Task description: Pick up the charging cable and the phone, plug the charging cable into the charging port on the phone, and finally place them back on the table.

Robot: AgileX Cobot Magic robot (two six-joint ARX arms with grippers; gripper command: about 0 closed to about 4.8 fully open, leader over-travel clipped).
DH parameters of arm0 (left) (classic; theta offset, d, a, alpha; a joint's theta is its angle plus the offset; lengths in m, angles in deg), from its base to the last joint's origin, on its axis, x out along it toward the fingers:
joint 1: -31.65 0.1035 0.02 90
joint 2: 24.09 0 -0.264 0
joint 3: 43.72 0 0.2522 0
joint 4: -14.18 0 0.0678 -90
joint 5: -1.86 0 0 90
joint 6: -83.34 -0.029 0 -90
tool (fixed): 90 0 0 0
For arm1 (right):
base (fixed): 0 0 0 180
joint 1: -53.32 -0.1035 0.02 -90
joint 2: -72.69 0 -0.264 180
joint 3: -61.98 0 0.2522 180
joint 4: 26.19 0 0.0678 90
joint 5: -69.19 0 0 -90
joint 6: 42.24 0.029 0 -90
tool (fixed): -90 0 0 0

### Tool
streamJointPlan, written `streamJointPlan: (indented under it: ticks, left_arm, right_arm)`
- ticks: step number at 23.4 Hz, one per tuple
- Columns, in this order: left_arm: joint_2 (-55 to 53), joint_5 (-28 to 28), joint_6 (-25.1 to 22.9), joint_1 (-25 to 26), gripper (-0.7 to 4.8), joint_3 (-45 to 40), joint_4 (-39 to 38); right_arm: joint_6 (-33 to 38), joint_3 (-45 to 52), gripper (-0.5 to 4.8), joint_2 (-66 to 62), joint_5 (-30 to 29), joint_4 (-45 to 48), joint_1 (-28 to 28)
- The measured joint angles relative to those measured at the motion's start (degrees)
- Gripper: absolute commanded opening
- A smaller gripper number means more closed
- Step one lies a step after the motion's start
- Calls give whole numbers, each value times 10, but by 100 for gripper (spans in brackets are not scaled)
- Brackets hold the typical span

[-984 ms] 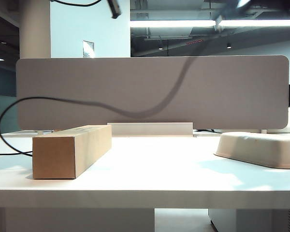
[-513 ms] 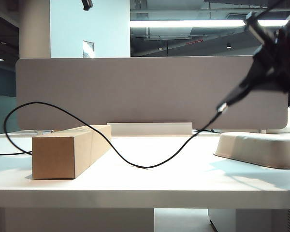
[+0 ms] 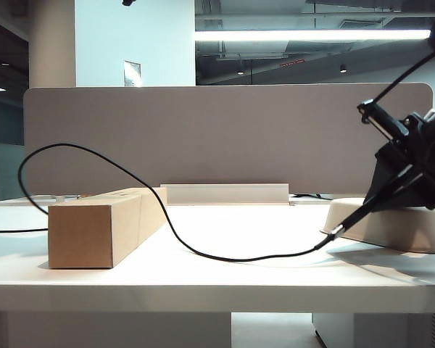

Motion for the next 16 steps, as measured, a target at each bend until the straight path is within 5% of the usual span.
streamJointPlan:
  ticks: [3,6,10,13,16]
  left_arm:
    - [1,0,0,0,-6,0,-2]
    - [1,0,0,0,-6,0,-3]
    - [1,0,0,0,-6,0,-4]
    - [1,0,0,0,-6,0,-4]
    - [1,0,0,0,-6,0,-4]
  right_arm:
    - [2,-1,19,-10,3,6,0]
    - [2,-1,119,-10,12,0,0]
    - [3,-3,134,-10,18,-38,1]
    - [3,-4,277,-9,19,-52,1]
    - [4,-2,286,-6,20,-61,1]
